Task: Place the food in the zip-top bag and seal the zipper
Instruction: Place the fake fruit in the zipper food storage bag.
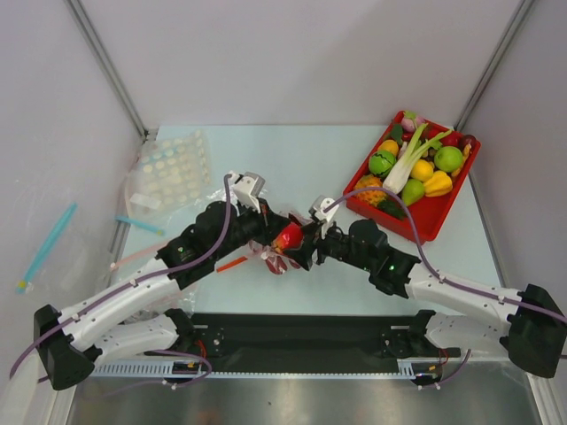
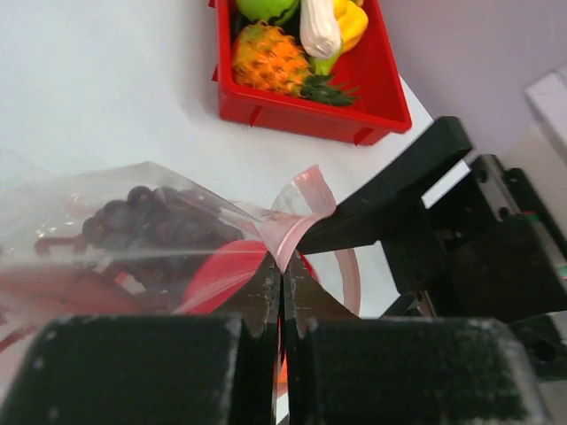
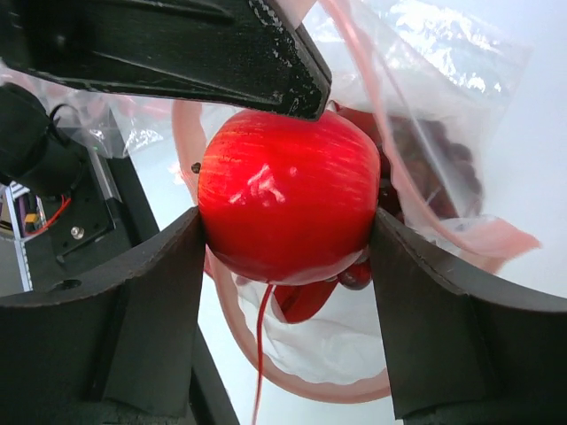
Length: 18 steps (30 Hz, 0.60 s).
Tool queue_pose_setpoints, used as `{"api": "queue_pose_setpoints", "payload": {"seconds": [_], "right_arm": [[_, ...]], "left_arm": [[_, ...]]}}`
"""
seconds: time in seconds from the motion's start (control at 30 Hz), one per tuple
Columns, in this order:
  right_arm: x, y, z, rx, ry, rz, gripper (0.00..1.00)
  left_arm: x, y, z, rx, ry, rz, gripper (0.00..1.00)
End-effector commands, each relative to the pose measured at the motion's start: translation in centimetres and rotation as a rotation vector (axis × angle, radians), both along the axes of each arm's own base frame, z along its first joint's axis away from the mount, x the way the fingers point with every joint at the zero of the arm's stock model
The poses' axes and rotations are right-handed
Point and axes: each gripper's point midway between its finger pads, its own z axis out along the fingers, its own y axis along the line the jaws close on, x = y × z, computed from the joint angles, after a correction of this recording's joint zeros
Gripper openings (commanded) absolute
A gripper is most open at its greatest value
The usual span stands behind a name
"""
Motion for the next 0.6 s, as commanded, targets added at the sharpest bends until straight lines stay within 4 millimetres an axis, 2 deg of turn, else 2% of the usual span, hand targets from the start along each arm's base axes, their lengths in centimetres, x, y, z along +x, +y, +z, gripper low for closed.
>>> {"api": "queue_pose_setpoints", "payload": {"seconds": [0.0, 0.07, 0.17, 0.27, 0.4, 0.53, 0.57], "right_arm": [[0.9, 0.8, 3.3, 0.064, -0.090, -0.049, 0.11], [0.2, 1.3, 3.3, 0.073, -0.111, -0.028, 0.11], [0.4, 1.6, 3.1, 0.059, -0.127, -0.052, 0.15], [1.6, 1.6, 2.5, 0.027, -0.116, -0.118, 0.18], [3.2, 0.8, 1.8, -0.014, -0.099, -0.228, 0.20], [3.6, 0.1, 2.0, -0.010, -0.102, -0.271, 0.34], [3.4, 0.1, 2.0, -0.005, -0.104, -0.265, 0.42]], "left_arm": [[-1.9, -2.1, 6.8, -0.152, -0.128, -0.134, 0.00], [-2.4, -2.3, 7.2, -0.153, -0.135, -0.157, 0.00], [-2.9, -2.6, 7.4, -0.162, -0.132, -0.183, 0.00], [-3.3, -2.4, 7.8, -0.177, -0.130, -0.193, 0.00], [-2.9, -1.5, 7.9, -0.175, -0.137, -0.141, 0.00], [-2.6, -1.0, 7.6, -0.162, -0.131, -0.106, 0.00], [-2.5, -1.0, 7.4, -0.157, -0.127, -0.104, 0.00]]}}
